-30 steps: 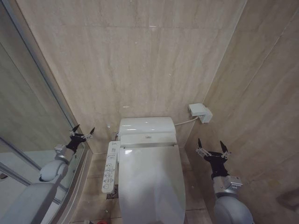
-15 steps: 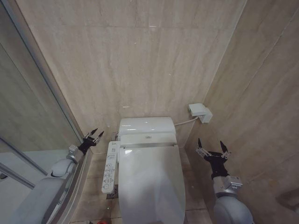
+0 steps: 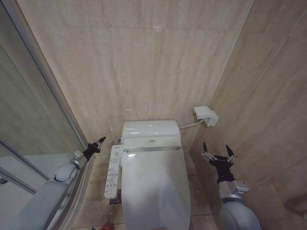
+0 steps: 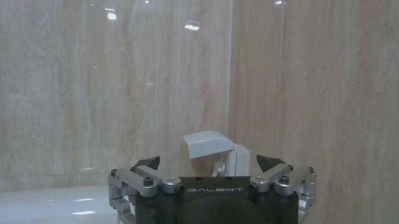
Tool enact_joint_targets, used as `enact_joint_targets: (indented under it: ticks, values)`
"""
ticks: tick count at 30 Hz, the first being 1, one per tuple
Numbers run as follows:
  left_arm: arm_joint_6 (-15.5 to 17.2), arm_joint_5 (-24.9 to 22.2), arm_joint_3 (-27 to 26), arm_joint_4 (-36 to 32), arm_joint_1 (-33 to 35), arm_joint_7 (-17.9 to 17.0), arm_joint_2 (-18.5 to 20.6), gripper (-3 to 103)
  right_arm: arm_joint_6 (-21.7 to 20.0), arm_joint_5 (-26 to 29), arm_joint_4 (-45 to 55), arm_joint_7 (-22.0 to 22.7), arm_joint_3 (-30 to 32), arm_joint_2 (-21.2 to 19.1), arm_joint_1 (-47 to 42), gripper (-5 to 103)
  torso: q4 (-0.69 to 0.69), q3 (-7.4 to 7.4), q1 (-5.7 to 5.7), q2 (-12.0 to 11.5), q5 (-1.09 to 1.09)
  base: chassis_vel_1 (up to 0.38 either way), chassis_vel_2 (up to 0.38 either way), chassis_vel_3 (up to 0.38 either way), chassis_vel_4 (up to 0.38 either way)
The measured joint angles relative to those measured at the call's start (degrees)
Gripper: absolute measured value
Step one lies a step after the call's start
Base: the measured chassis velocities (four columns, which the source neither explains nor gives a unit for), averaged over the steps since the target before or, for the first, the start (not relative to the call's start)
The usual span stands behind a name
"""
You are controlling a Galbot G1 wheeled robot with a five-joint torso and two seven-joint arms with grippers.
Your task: Open the toilet lid, clean the toilet bowl with a toilet brush, close the toilet lid, and flush.
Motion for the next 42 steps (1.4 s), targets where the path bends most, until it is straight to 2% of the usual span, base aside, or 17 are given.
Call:
enact_joint_targets:
  ticks: [19, 42]
  values:
    - [-1.29, 1.64, 1.91, 3.09, -1.9, 0.49, -2.31, 0, 0.0, 0.0, 0.0, 0.0, 0.0, 0.0, -0.01, 100, -0.01, 0.0, -0.01, 0.0, 0.0, -0.028, 0.033, 0.036, -0.034]
    - [-2.55, 3.24, 4.33, 4.77, -2.81, 1.1, -3.26, 0, 0.0, 0.0, 0.0, 0.0, 0.0, 0.0, 0.0, 100, -0.01, 0.0, 0.0, 0.0, 0.0, 0.0, 0.0, 0.0, 0.0]
